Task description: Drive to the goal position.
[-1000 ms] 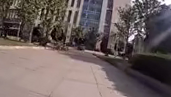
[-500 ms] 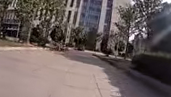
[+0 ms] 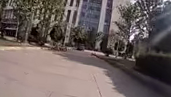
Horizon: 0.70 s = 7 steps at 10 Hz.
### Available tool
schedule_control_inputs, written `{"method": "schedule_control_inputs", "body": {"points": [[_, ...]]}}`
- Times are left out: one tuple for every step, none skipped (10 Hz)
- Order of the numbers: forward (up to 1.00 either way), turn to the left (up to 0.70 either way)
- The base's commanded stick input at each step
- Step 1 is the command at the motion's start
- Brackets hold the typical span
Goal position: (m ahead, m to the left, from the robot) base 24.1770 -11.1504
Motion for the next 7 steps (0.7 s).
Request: {"method": "schedule_control_inputs", "body": {"points": [[0.70,0.00],[0.70,0.00],[0.70,0.00],[0.70,0.00],[0.70,0.00],[0.70,0.00],[0.70,0.00]]}}
